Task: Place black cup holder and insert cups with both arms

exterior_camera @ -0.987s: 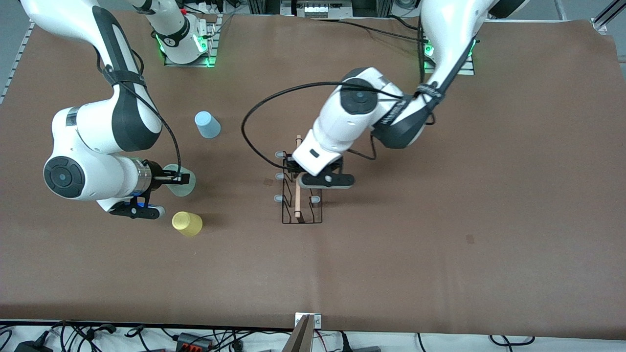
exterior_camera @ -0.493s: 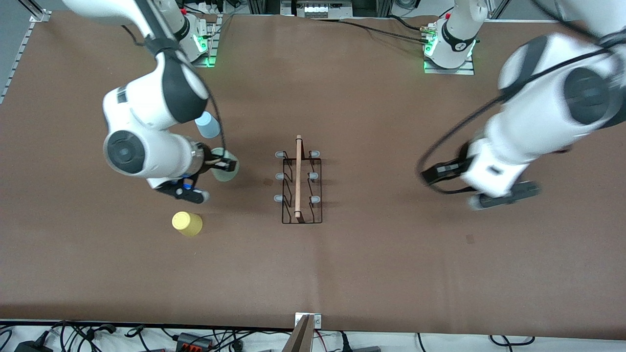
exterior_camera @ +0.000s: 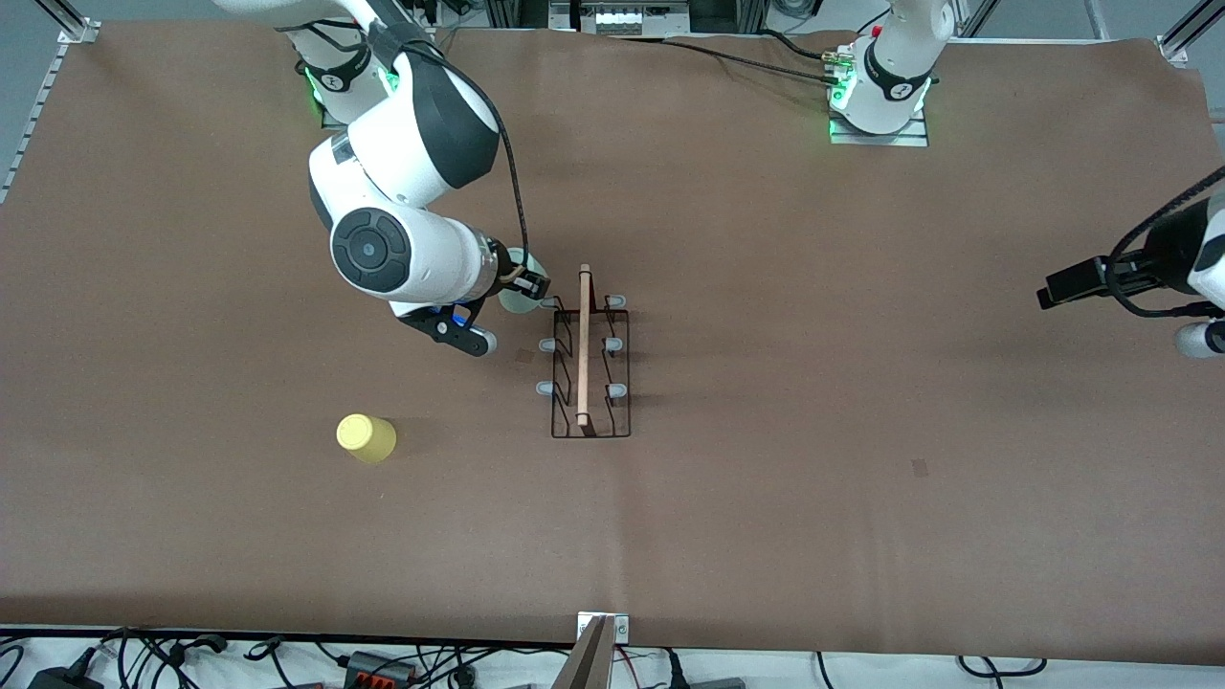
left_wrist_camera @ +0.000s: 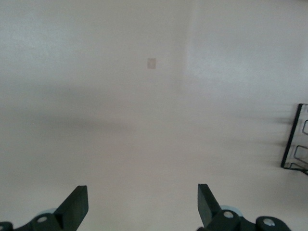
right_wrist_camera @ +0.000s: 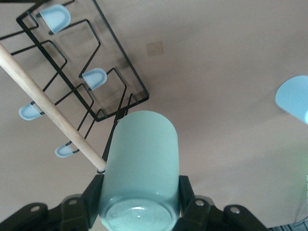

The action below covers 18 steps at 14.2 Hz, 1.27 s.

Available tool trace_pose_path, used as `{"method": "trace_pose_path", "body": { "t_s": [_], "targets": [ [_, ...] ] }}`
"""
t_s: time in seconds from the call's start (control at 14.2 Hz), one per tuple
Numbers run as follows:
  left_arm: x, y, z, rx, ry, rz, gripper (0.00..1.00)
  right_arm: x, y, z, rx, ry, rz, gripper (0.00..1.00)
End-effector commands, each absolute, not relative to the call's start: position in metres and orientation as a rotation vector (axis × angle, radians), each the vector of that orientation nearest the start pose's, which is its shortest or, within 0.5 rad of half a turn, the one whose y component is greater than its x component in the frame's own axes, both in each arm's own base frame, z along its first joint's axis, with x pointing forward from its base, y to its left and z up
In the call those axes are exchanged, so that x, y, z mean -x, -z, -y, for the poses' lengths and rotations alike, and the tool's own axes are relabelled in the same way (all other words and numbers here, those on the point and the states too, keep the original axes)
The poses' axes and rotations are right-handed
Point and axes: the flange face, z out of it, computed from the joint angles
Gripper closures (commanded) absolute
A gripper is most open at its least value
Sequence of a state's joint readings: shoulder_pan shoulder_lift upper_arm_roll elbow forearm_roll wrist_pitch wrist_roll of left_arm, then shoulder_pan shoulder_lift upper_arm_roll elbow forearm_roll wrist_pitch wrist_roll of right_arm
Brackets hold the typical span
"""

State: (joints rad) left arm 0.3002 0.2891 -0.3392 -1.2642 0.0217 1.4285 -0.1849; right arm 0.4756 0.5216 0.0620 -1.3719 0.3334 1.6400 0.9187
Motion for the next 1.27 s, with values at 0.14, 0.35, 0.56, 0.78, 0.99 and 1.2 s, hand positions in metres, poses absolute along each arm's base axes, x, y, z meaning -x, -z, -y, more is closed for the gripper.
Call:
{"method": "trace_pose_path", "body": {
  "t_s": [0.14, 0.35, 0.56, 0.78, 0.99, 1.2],
  "targets": [
    [-0.615, -0.591, -0.004, 3.183, -0.224, 0.181, 0.0, -0.575, -0.381, -0.382, 2.839, -0.694, -0.714, 0.72],
    [-0.583, -0.583, 0.003, 3.116, -0.211, 0.201, 0.0, -0.574, -0.368, -0.391, 2.836, -0.683, -0.743, 0.72],
    [-0.553, -0.563, 0.004, 3.099, -0.12, 0.2, 0.0, -0.574, -0.355, -0.394, 2.845, -0.695, -0.743, 0.71],
    [-0.561, -0.568, 0.003, 3.102, -0.094, 0.21, 0.0, -0.576, -0.343, -0.395, 2.845, -0.693, -0.754, 0.7],
    [-0.561, -0.565, 0.003, 3.105, -0.116, 0.218, 0.0, -0.576, -0.327, -0.395, 2.859, -0.713, -0.762, 0.7],
    [-0.564, -0.566, 0.001, 3.116, -0.092, 0.215, 0.0, -0.578, -0.316, -0.396, 2.853, -0.716, -0.775, 0.33]
  ]
}}
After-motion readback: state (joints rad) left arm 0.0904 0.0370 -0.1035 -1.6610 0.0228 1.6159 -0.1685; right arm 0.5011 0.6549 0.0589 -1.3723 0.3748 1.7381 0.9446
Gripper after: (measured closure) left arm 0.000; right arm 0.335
